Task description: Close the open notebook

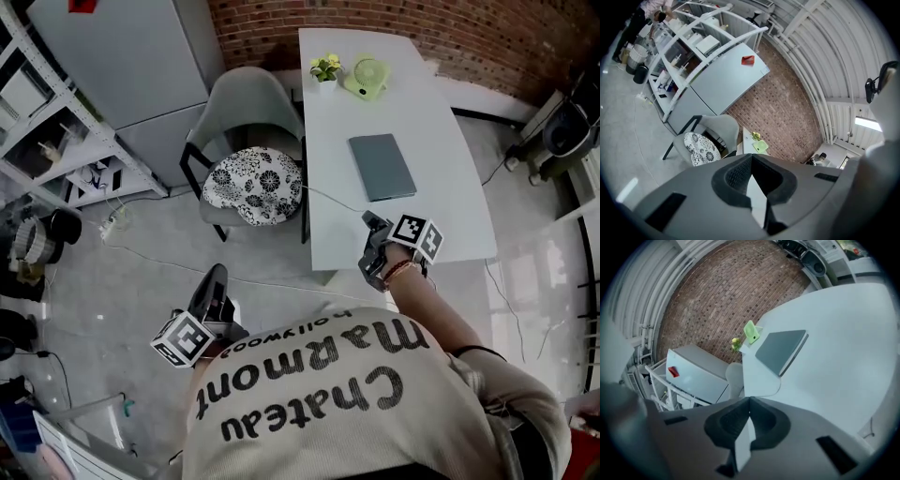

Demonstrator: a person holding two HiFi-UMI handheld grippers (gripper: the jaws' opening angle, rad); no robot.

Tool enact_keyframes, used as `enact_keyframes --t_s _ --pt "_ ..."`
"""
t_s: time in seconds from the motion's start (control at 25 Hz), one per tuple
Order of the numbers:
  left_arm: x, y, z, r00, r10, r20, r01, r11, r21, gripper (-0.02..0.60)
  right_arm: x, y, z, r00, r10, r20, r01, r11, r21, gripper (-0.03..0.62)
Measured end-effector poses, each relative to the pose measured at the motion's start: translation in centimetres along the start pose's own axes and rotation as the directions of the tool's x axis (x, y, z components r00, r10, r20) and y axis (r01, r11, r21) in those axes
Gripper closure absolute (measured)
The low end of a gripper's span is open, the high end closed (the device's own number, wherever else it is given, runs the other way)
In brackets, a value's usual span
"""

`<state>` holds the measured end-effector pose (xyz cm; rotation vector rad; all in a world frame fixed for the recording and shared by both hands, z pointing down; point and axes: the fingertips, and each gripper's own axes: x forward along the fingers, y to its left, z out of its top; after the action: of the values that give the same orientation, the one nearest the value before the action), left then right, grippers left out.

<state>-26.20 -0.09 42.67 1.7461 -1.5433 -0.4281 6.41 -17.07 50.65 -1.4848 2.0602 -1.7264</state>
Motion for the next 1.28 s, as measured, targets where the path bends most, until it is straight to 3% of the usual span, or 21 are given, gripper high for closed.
enact_keyframes --t_s 0.08,0.36,0.64,0.88,1.28 --pt "-1.1 -1.0 0.2 1.0 -0.03 0.004 0.03 0.999 -0.018 0.581 -0.4 2.1 -2.4 0.998 0.05 -0.031 -0.051 0.998 -0.041 0.591" --pt "-5.8 -0.1 0.8 1.0 -0.023 0.016 0.023 1.0 0.015 0.581 -2.6 8.9 -9.4 0.977 0.182 -0.106 -0.198 0.967 -0.162 0.591" --pt "-9.9 1.3 0.8 1.0 0.007 0.023 -0.008 0.999 0.052 0.581 -5.7 14.1 -14.0 0.964 0.254 -0.083 -0.267 0.897 -0.353 0.591" --pt "-12.5 2.7 0.0 1.0 0.018 -0.007 -0.017 0.995 0.093 0.581 -8.2 14.6 -16.5 0.976 0.216 -0.002 -0.183 0.824 -0.536 0.591" --pt "-14.5 3.3 -1.9 0.998 0.0 -0.062 0.005 0.996 0.093 0.581 -11.4 10.4 -18.7 0.995 0.089 0.053 -0.045 0.828 -0.558 0.591"
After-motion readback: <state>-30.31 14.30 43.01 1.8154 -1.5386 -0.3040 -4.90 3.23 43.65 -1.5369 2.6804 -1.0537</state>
